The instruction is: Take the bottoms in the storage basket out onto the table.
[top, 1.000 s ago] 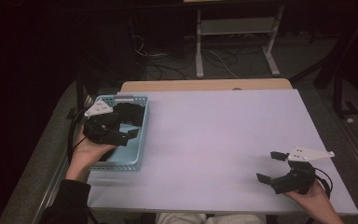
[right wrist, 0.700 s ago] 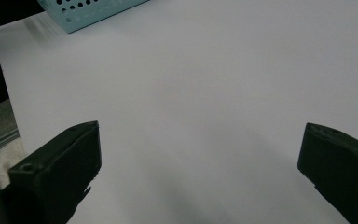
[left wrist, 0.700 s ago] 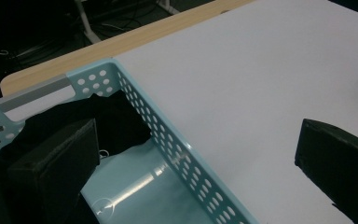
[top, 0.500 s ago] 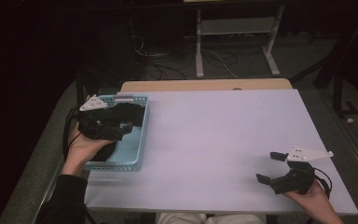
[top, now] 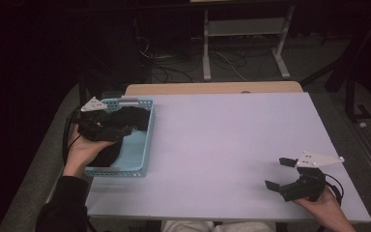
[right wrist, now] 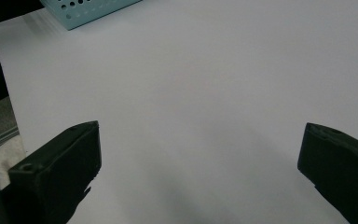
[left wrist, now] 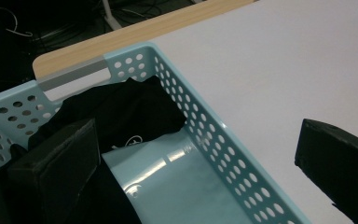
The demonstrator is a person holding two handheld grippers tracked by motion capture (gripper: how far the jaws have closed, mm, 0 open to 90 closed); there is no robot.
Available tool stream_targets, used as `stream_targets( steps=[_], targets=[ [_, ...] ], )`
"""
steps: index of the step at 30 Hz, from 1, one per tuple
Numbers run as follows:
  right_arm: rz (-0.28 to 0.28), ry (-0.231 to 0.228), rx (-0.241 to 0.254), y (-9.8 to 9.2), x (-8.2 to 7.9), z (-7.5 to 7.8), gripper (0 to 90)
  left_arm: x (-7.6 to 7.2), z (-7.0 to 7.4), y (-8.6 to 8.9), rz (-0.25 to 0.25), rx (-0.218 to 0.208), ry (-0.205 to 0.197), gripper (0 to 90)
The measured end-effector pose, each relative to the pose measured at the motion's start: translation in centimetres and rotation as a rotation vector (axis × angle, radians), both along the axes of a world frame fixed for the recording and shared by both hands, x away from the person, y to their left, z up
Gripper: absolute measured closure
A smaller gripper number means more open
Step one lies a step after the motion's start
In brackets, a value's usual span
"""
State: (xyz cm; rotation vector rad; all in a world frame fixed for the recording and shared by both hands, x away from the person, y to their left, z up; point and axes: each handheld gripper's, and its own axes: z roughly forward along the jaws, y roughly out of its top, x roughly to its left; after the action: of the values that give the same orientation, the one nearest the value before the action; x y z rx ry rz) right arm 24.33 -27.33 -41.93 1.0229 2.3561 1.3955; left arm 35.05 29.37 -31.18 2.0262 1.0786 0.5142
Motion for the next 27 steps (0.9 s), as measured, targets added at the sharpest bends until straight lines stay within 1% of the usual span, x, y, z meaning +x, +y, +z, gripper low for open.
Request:
stream_targets(
  steps=[8, 9, 15, 18, 19, 20, 21, 24, 27],
  targets=[
    [0.014, -0.001, -0.003, 0.1, 0.1, 0.0, 0.0, 1.0, -1.0, 0.3, 0.013, 0.009, 0.011, 0.0],
    [0.020, -0.001, -0.007, 0.3, 0.0, 0.0, 0.0, 1.3, -1.4, 0.3, 0.017, 0.009, 0.018, 0.0],
    [0.023, 0.000, -0.013, 0.4, -0.1, 0.0, 0.0, 2.1, -1.8, 0.3, 0.013, 0.017, 0.025, 0.0],
    [0.015, -0.002, -0.018, 0.2, 0.0, 0.0, 0.0, 2.7, -2.1, 0.6, 0.021, 0.017, 0.028, 0.0],
    [0.015, -0.002, -0.018, 0.2, 0.0, 0.0, 0.0, 2.7, -2.1, 0.6, 0.021, 0.017, 0.028, 0.0],
    [0.012, -0.003, -0.020, 0.2, 0.0, 0.0, 0.0, 3.1, -2.2, 0.9, 0.030, 0.023, 0.035, 0.0],
    [0.011, -0.003, -0.020, 0.2, 0.0, 0.0, 0.0, 3.1, -2.2, 0.9, 0.030, 0.023, 0.035, 0.0],
    [0.011, -0.003, -0.023, 0.2, 0.0, 0.0, 0.0, 3.6, -2.5, 1.5, 0.051, 0.023, 0.046, 0.2],
    [0.010, -0.004, -0.025, 0.3, 0.0, 0.0, 0.0, 4.0, -2.8, 2.2, 0.084, 0.050, 0.054, 0.2]
  ],
)
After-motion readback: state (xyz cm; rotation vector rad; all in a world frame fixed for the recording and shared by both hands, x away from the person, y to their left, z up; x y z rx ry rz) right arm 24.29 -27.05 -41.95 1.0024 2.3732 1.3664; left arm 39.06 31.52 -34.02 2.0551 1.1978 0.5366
